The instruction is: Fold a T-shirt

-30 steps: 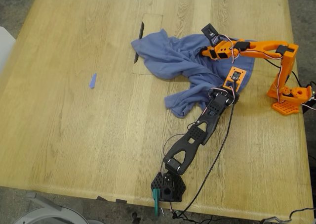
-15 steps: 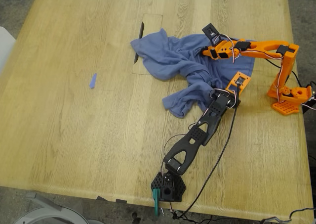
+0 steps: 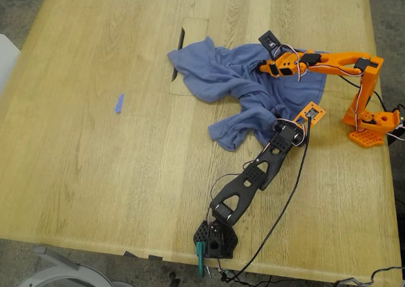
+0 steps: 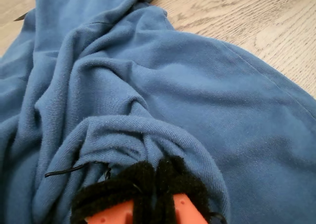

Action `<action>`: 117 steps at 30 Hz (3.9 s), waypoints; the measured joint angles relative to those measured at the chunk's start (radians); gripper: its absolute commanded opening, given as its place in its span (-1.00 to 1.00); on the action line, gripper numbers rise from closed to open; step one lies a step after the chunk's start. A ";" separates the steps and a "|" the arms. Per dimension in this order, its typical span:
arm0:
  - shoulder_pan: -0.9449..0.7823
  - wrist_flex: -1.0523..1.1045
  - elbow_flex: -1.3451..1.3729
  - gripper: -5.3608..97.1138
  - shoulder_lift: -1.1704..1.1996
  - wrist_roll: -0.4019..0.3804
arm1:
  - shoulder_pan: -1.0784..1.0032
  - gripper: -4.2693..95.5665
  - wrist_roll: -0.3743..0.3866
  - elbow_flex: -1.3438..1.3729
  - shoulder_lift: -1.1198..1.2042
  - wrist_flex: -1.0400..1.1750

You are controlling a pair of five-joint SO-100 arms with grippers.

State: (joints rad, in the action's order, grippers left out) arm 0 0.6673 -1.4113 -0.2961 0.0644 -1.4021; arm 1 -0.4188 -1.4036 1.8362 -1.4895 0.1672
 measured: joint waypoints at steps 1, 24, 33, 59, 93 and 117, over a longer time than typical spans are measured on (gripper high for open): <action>-0.014 0.014 0.000 -0.01 -0.006 0.040 | 0.002 -0.91 0.000 0.000 0.000 0.000; -0.175 0.135 -0.006 -0.84 -0.060 0.460 | 0.009 -0.91 0.000 0.058 -0.074 -0.006; -0.233 0.135 -0.006 -0.90 -0.029 0.499 | 0.040 -0.91 0.002 0.067 -0.164 0.020; -0.563 -0.173 -0.003 -0.90 0.474 0.423 | 0.138 -0.91 -0.044 0.118 -0.528 0.023; -0.505 -0.138 -0.003 -0.90 1.246 0.449 | 0.233 -0.91 -0.141 0.193 -1.081 -0.270; -0.244 0.094 -0.003 -0.90 1.399 0.522 | 0.336 -0.91 -0.199 -0.129 -1.063 -0.299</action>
State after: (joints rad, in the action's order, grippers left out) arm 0 0.4234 -1.3177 -0.2991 1.4634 -0.8805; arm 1 -0.0828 -1.6030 1.7073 -2.5525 -0.1319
